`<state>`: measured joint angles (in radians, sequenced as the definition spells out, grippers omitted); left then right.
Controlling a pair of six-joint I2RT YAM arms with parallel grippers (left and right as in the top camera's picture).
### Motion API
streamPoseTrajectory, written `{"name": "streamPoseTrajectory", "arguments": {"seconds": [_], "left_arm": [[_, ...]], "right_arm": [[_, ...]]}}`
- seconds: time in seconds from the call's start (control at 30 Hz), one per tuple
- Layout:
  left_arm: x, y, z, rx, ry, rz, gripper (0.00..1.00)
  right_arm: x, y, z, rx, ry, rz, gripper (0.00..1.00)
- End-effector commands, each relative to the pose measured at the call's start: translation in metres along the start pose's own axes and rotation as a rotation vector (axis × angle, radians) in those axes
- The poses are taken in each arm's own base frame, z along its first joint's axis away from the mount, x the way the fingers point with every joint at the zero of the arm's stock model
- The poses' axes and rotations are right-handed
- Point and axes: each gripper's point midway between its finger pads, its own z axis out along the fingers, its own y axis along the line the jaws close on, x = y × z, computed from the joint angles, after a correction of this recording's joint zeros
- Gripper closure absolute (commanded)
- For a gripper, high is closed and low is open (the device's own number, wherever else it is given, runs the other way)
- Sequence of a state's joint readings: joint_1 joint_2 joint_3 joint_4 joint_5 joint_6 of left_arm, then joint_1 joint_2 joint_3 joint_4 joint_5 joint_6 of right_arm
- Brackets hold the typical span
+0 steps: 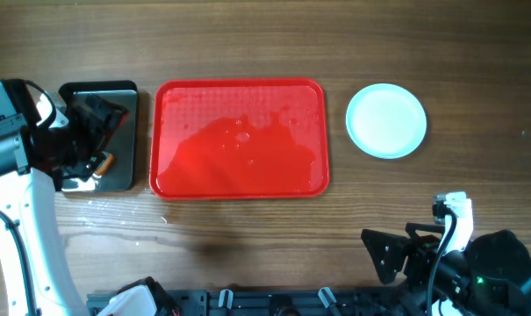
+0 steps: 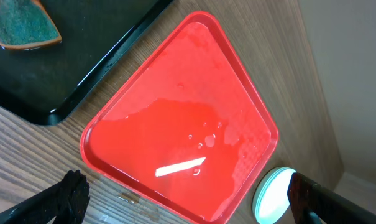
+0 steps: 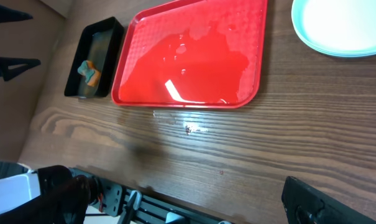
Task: Clean dirty plates on tray and stack at the side
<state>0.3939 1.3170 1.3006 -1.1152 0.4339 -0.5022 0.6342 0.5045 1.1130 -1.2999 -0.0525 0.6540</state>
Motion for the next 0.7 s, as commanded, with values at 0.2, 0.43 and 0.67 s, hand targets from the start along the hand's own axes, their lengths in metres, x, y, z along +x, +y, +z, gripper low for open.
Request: {"name": "streamPoseTrajectory", "arguments": {"seconds": [0.2, 0.43, 0.67], "left_arm": [[0.000, -0.005, -0.003, 0.021, -0.001, 0.013, 0.00], [0.000, -0.005, -0.003, 0.021, -0.001, 0.013, 0.00], [0.000, -0.005, -0.003, 0.021, 0.000, 0.013, 0.00]], "right_arm": [[-0.024, -0.017, 0.001, 0.084, -0.159, -0.124, 0.00], [-0.061, -0.010, 0.023, -0.042, -0.485, -0.298, 0.00], [-0.065, -0.045, 0.057, -0.030, -0.694, -0.276, 0.00]]}}
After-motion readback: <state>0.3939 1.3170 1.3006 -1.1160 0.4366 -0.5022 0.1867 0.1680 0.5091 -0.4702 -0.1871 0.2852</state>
